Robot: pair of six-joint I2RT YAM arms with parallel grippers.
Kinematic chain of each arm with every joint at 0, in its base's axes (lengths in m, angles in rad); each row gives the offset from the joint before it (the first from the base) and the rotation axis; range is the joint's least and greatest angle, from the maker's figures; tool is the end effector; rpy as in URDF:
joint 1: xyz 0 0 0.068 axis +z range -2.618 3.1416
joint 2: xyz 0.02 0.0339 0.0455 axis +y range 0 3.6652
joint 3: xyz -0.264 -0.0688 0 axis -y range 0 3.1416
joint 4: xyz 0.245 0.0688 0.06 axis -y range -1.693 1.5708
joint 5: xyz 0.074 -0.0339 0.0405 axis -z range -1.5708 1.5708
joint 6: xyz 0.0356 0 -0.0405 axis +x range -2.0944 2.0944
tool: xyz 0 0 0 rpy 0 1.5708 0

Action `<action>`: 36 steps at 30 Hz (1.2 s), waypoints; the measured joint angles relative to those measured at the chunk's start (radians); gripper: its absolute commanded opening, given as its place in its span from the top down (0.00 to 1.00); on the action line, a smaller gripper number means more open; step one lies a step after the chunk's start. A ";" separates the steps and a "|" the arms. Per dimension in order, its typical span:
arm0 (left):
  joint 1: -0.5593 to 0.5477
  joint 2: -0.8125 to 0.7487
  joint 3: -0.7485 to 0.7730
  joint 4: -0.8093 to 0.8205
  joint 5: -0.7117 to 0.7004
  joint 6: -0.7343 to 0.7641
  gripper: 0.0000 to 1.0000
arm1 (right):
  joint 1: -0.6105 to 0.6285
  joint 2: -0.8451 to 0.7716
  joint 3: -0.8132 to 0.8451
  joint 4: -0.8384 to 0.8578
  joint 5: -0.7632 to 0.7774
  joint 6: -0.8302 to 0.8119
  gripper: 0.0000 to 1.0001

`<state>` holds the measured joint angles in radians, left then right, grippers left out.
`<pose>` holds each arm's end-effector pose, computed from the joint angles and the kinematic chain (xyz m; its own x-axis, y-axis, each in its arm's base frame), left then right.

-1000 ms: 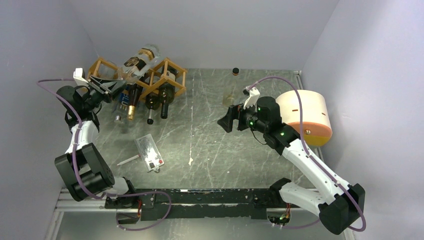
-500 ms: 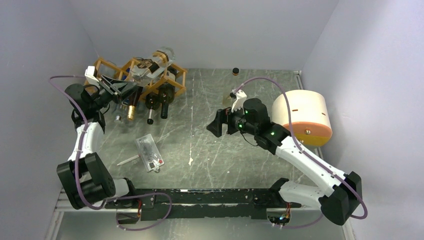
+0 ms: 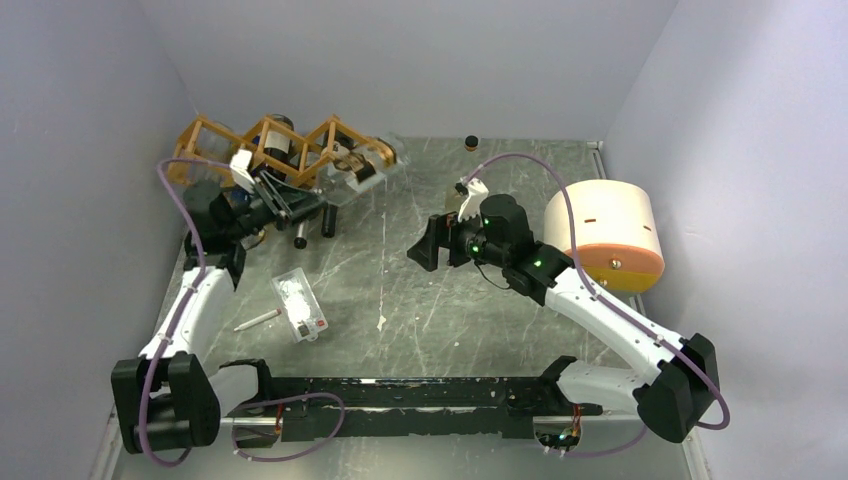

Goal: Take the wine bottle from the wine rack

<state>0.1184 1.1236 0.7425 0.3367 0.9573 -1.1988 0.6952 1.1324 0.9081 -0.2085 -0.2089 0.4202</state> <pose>0.2517 0.0006 0.3119 -0.7083 -0.6244 -0.3293 0.2290 0.2380 -0.9439 0.1941 0.1715 0.3109 -0.6087 0.0120 -0.7933 -0.5727 0.6854 0.4497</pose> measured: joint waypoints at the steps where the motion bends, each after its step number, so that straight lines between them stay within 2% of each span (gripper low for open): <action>1: -0.031 -0.009 -0.027 -0.009 -0.014 0.005 0.93 | 0.000 0.000 0.000 0.008 -0.005 0.006 0.00; 12: -0.250 -0.058 -0.206 -0.126 -0.179 0.047 0.93 | 0.013 0.035 -0.052 0.106 -0.053 0.092 0.00; 16: -0.312 -0.085 -0.233 -0.179 -0.241 0.075 0.93 | 0.036 0.058 -0.081 0.127 -0.061 0.119 0.00; 22: -0.393 -0.143 -0.234 -0.340 -0.350 0.172 0.93 | 0.080 0.068 -0.083 0.120 -0.040 0.101 0.00; 29: -0.450 -0.180 -0.192 -0.554 -0.452 0.312 0.93 | 0.163 0.069 -0.025 0.060 0.008 -0.065 0.00; 36: -0.495 -0.166 -0.037 -0.780 -0.518 0.505 0.93 | 0.193 0.072 -0.005 0.079 -0.066 -0.320 0.00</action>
<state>-0.3763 0.9581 0.7059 -0.4435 0.4397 -0.6937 0.8879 1.2041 0.9035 -0.1291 -0.2749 0.1005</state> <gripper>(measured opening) 0.373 0.997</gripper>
